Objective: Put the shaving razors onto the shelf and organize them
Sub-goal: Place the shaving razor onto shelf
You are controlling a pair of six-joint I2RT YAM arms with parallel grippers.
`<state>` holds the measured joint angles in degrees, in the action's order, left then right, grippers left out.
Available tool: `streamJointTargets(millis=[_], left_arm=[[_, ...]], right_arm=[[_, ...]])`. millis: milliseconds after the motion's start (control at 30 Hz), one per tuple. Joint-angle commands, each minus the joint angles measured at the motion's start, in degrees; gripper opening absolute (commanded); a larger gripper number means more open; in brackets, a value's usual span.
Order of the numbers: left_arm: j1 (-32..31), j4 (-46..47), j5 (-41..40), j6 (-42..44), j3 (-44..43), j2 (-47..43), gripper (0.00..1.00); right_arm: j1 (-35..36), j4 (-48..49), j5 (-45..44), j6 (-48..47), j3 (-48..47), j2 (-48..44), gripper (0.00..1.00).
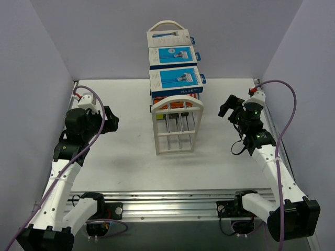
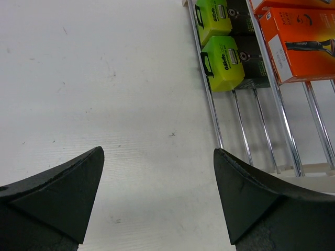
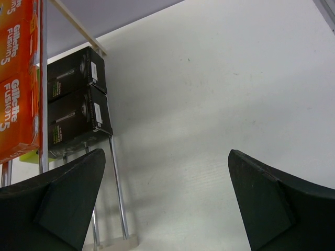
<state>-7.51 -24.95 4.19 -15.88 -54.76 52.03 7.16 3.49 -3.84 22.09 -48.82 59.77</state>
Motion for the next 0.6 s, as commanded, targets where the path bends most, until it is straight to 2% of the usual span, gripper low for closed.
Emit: streamJointTargets(millis=[0,567], left_arm=[[0.4,1.3,0.2,-0.3,-1.2,-0.2,0.94],[0.6,-0.3,1.4,-0.8,-2.1,1.1,0.94]], right_arm=[[-0.3,1.6,-1.0,-1.3,-0.7,-0.6,1.00],[-0.4,0.2,-1.3,-1.4,-0.6,0.6,1.00]])
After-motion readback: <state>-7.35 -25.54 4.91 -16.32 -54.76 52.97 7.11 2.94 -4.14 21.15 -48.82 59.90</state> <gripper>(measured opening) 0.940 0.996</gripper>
